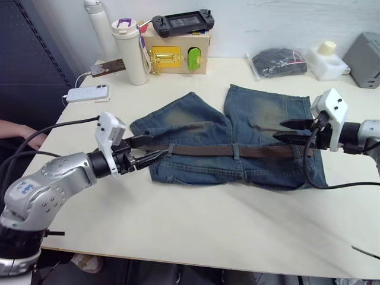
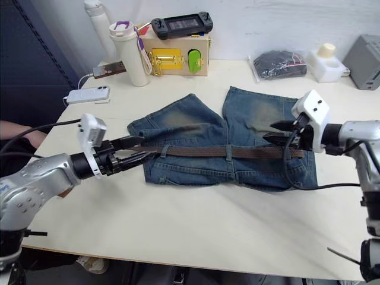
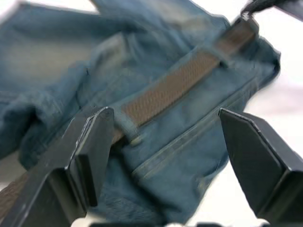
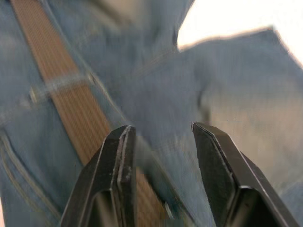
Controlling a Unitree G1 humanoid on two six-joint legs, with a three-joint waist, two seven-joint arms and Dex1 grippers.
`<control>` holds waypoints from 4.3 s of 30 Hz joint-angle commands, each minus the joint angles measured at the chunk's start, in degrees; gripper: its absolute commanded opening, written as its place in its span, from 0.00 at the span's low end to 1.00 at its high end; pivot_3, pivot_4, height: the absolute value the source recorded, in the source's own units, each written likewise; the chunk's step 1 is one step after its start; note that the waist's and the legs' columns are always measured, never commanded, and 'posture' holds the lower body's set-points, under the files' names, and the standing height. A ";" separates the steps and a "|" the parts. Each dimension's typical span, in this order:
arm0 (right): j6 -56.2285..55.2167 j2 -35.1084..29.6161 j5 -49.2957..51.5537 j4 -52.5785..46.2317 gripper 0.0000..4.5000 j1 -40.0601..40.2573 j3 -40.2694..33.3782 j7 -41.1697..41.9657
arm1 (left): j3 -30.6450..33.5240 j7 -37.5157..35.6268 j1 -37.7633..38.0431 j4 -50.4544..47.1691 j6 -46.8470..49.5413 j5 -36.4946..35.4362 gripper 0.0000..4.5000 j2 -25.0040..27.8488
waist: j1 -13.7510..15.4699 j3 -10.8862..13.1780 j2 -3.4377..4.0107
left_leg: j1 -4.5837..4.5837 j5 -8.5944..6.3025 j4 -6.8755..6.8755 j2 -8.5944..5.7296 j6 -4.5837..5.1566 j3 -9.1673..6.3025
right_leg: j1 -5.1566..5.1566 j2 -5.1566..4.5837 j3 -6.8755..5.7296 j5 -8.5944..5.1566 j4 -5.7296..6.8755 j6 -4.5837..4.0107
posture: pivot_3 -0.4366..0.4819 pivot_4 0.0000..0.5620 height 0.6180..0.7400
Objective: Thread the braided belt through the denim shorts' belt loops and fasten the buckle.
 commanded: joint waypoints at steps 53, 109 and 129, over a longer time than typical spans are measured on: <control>1.37 -0.43 10.69 -12.73 0.01 22.75 -18.77 12.82 | -4.05 -39.71 -24.79 40.89 -8.65 30.45 0.86 -12.36 | -1.06 -0.01 -0.02 | -0.03 0.00 0.05 -0.07 0.02 -0.12 | 0.04 -0.07 -0.11 0.07 0.11 0.14 | 0.48 0.27 0.22; 10.83 -5.76 18.75 -45.47 0.20 60.94 -37.04 4.19 | 9.82 -19.37 31.45 -12.09 -70.10 45.21 0.00 -12.54 | 1.91 -0.06 -0.06 | -0.01 0.01 0.37 0.01 0.25 0.08 | 0.38 -0.17 -0.21 -0.01 -0.40 -0.02 | 0.48 0.27 0.22; 18.26 -13.86 37.15 -26.87 1.00 36.39 -40.57 9.28 | 17.02 -26.59 24.48 -16.59 -22.31 5.79 0.90 12.09 | 1.74 0.07 0.17 | -0.04 0.02 0.28 0.04 0.25 0.08 | 0.30 -0.20 -0.30 -0.05 -0.37 -0.07 | 0.48 0.27 0.22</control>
